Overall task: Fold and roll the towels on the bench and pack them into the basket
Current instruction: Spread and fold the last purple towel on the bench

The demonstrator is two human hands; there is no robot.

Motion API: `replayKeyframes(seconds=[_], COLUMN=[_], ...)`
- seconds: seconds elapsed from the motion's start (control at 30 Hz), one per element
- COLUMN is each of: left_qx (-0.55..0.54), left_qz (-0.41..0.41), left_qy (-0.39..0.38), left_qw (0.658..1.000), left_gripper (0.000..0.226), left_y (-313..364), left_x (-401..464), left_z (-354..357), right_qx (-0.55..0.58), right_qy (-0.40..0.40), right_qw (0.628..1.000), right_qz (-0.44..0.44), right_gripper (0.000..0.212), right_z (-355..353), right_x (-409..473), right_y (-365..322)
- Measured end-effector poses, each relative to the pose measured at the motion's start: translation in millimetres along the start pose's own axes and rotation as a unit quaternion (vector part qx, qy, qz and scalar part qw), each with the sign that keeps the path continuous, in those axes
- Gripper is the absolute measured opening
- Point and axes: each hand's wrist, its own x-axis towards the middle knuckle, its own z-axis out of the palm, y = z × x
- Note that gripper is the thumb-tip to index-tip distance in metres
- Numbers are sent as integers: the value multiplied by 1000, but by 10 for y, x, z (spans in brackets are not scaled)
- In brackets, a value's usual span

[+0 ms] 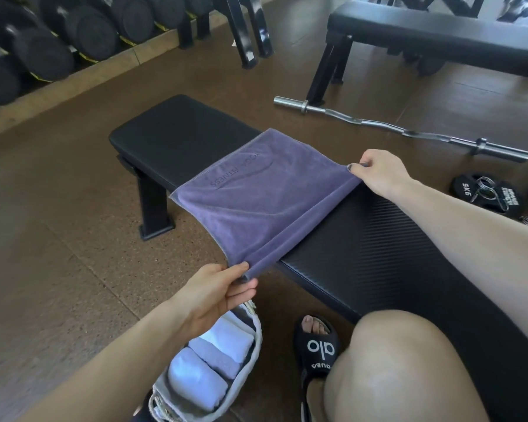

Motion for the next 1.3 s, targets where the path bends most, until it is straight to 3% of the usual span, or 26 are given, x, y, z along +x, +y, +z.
replayKeyframes(seconds=[0.13,0.23,0.37,0.43,0.53,0.67,0.8,0.93,1.13,1.3], left_qx=[36,89,81,39,-11,-58,-59,29,47,31], left_qz=[-17,-8,48,80,119,154,200,242,261,264], left_qy=[10,1,63,119,158,190,247,297,262,266], left_qw=[999,996,994,989,980,968,946,923,928,927], left_gripper=[28,31,30,24,22,46,34,14,8,4], left_y=[22,59,241,371,542,675,769,815,856,906], left_x=[33,67,237,336,521,732,888,923,944,983], left_z=[-28,-46,-181,-253,-423,-617,-735,-813,-837,-838], right_qx=[-19,-98,-210,-196,-150,-46,14,-28,-4,65], right_qy=[-5,-5,58,80,30,19,32,-15,-50,-10], right_qw=[1000,995,971,965,970,993,999,999,997,996], right_qz=[3,-7,-95,-153,-189,-111,-18,-36,-56,-61], right_gripper=[29,25,20,26,33,38,27,23,16,13], right_z=[48,65,178,282,462,624,623,603,648,657], right_x=[32,36,48,70,152,351,607,737,823,837], right_y=[17,-60,-248,-413,-695,-1011,-1152,-1178,-1007,-997])
